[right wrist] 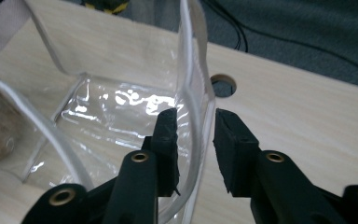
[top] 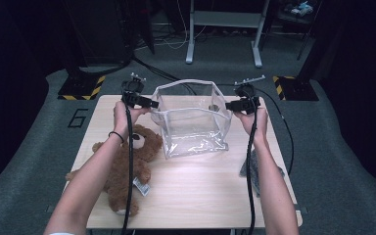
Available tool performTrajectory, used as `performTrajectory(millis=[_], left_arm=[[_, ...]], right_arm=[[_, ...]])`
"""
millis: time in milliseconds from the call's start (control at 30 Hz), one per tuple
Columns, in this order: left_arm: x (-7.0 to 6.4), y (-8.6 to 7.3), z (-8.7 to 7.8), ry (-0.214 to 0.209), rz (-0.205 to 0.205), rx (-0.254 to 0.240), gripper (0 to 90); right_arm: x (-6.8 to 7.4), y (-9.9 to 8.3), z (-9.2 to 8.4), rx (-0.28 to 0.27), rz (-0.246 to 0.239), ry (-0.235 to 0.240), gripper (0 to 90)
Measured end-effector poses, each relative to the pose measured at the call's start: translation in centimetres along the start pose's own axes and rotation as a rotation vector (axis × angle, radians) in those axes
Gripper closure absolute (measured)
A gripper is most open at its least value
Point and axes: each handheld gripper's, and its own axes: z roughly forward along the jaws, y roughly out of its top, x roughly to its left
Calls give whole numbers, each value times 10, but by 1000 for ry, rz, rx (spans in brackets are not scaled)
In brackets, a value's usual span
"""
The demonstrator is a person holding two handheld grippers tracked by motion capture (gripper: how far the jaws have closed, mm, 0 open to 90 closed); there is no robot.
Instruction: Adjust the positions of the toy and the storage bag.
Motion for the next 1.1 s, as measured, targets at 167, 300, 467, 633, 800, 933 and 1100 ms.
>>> performTrajectory(millis=[167, 300, 467, 633, 800, 933, 1100], left_arm=[[-3, 0, 2, -35, -52, 24, 294], [-3, -5, 11, -57, -34, 103, 334], [3, -9, 11, -41, -7, 90, 731], [12, -10, 13, -19, 19, 92, 828], [20, -8, 14, 9, 26, 84, 832], [21, -7, 15, 25, 51, 92, 830], [17, -2, 17, 50, 76, 83, 825]], right_arm=[[-1, 5, 8, -11, -15, -13, 592], [2, 4, 17, 11, -18, 7, 699], [6, -1, 20, 8, -20, 12, 866], [5, -2, 17, 23, -9, -1, 880], [1, -8, 13, 41, -1, -13, 882], [-4, -14, 10, 51, 7, -18, 882], [-8, -20, 8, 44, 23, -26, 881]])
